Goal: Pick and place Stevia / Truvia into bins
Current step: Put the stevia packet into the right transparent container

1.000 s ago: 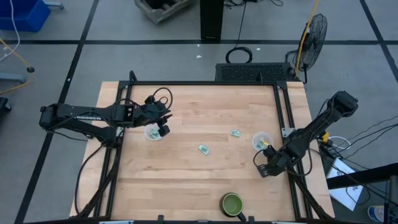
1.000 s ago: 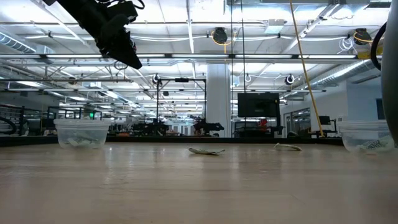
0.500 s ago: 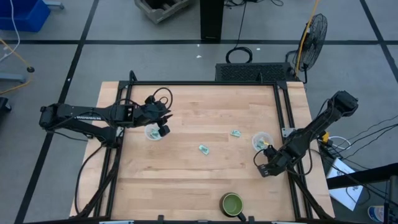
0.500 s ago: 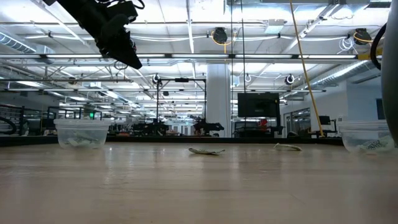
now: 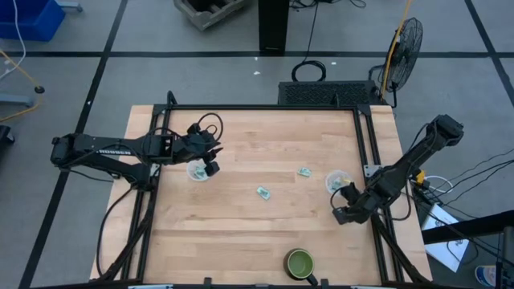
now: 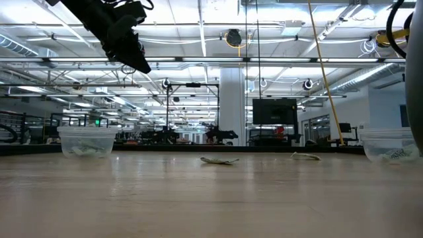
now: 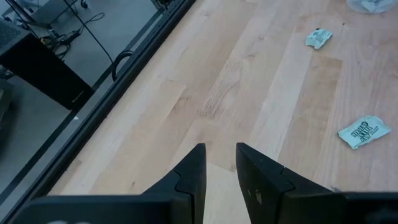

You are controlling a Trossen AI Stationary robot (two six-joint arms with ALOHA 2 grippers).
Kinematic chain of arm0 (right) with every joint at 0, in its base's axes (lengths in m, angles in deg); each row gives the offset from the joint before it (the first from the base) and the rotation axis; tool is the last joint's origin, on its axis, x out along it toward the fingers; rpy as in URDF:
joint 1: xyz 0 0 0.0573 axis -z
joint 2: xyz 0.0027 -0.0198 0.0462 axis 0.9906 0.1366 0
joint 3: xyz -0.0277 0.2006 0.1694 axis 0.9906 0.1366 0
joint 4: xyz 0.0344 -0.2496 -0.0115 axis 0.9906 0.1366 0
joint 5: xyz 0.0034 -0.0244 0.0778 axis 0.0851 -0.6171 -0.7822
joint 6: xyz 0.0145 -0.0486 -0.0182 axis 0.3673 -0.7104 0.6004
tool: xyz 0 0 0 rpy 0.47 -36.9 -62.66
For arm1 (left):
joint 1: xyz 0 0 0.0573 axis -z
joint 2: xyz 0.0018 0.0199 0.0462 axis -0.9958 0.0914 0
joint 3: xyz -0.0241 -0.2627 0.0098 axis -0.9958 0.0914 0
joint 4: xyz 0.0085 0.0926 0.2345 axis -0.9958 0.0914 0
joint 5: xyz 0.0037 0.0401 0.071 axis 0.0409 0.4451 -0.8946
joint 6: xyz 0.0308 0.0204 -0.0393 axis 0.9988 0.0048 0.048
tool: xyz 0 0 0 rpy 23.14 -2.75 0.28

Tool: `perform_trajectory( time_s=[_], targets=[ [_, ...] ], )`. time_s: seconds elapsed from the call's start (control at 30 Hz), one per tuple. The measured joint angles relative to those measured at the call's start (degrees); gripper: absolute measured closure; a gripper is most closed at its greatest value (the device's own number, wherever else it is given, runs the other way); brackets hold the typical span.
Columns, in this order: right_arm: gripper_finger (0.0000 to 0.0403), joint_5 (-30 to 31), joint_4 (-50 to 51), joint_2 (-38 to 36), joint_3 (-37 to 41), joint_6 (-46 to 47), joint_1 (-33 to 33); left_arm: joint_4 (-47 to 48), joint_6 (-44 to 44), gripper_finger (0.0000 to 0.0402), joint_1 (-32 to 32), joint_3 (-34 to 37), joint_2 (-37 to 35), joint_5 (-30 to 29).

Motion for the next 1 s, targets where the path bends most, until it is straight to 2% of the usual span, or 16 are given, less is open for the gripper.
perform_trajectory(
  time_s=[0.23, 0.33, 0.5, 0.7, 0.87, 1.0],
  targets=[
    [0.0320, 4.33, 11.74, 0.07, -0.02, 5.04, 0.04, -0.02, 0.02, 0.0307, -0.02, 0.00, 0.00, 0.00],
    [0.0317, 4.88, 9.59, 0.07, -0.02, 5.17, 0.02, 0.00, 0.02, 0.0307, -0.02, 0.00, 0.00, 0.02],
    [0.0308, 10.38, 4.43, 0.05, 0.33, 3.69, 0.03, 0.00, 0.04, 0.0307, -0.02, 0.00, 0.00, 0.02],
    [0.0289, 7.16, 2.81, 0.05, 4.07, 5.72, 0.02, 0.48, -0.08, 0.0307, -0.02, 0.00, 0.00, 0.03],
    [0.0274, 7.27, -3.04, -0.13, 7.17, 6.22, 0.02, 2.08, -0.93, 0.0307, -0.02, 0.00, 0.00, 0.07],
    [0.0267, 7.22, -3.59, -0.12, 7.22, 6.24, 0.02, 2.16, -1.39, 0.0307, 0.00, 0.00, -0.04, 0.07]
  ],
)
